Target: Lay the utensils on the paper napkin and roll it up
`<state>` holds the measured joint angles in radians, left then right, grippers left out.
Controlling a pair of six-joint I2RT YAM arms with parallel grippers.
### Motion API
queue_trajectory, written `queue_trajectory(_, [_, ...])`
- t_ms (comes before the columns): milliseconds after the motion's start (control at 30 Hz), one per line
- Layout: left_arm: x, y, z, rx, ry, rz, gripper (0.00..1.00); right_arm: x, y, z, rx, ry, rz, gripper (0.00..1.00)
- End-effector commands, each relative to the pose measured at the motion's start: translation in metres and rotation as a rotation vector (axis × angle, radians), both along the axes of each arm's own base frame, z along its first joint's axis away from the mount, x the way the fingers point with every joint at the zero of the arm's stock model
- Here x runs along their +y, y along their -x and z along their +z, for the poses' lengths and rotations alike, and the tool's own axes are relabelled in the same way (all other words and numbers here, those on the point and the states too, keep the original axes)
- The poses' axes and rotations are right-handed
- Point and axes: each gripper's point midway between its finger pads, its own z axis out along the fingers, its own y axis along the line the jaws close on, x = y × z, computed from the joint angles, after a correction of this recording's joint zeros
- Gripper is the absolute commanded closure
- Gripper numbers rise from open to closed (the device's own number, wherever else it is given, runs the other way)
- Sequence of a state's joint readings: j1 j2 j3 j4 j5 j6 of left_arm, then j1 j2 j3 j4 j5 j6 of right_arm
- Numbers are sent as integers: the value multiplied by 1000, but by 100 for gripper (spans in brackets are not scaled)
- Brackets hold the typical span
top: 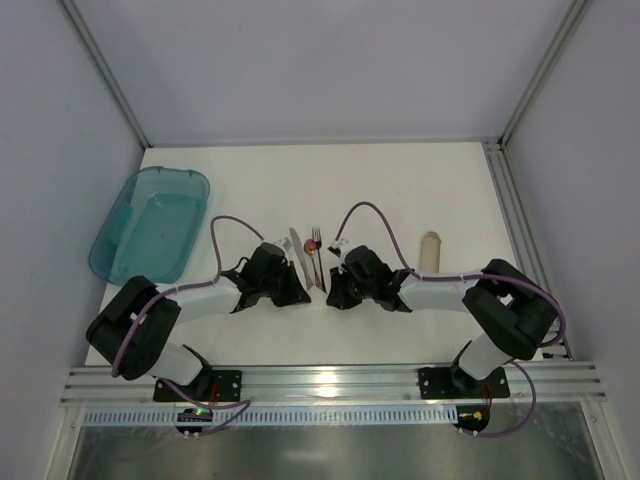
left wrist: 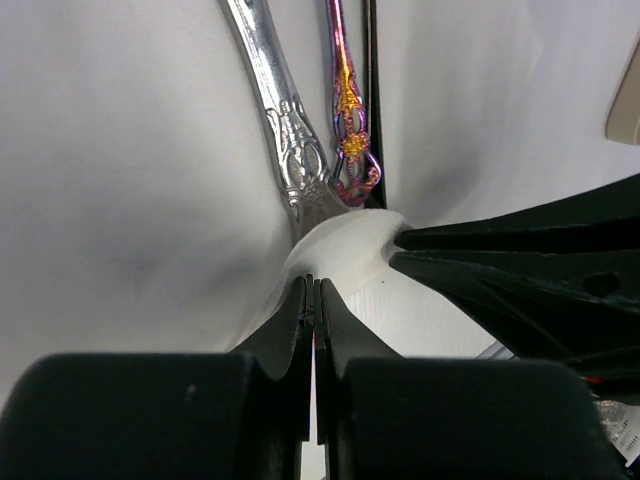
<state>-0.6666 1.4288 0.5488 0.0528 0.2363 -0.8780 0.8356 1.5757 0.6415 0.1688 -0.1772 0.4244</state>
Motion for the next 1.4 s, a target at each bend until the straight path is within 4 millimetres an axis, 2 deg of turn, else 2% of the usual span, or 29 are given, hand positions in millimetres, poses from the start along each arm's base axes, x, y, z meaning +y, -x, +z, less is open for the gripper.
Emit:
queue_trajectory(0, [-14,-11,8,-48,36,-27,99,-3,-4,14,-6,-11,-46,87])
queue_trajectory(100, [-16,-15,10,-59,41,-23,99,-4,-8,28,-5,-32,-90,83])
queue_trajectory(167, [-16,-16,10,-62,40,-22,99,-12,-10,32,40,-28,-188,78])
queue_trajectory(300, [-18,-19,13,-72,44,-25,99,-37,-17,33,150,-44,-424,61])
queue_trajectory(433, [-19,-21,12,-72,43,-24,99,-46,-24,37,186,-99,-584,34])
queue_trajectory(533, [-21,-21,11,-71,47,-27,100,-49,-26,35,227,-132,-677,28])
queue_trajectory(833, [-20,-20,8,-67,41,-29,100,-53,-25,20,284,-156,-866,20])
queue_trajectory(1033, [-19,-20,7,-67,40,-25,100,-57,-29,19,287,-168,-983,18])
queue_trajectory(1200, [-19,-18,5,-63,43,-22,100,-52,-30,22,281,-181,-1044,18])
queue_trajectory(1367, [-18,-17,4,-60,42,-21,100,-54,-35,15,261,-158,-1079,17])
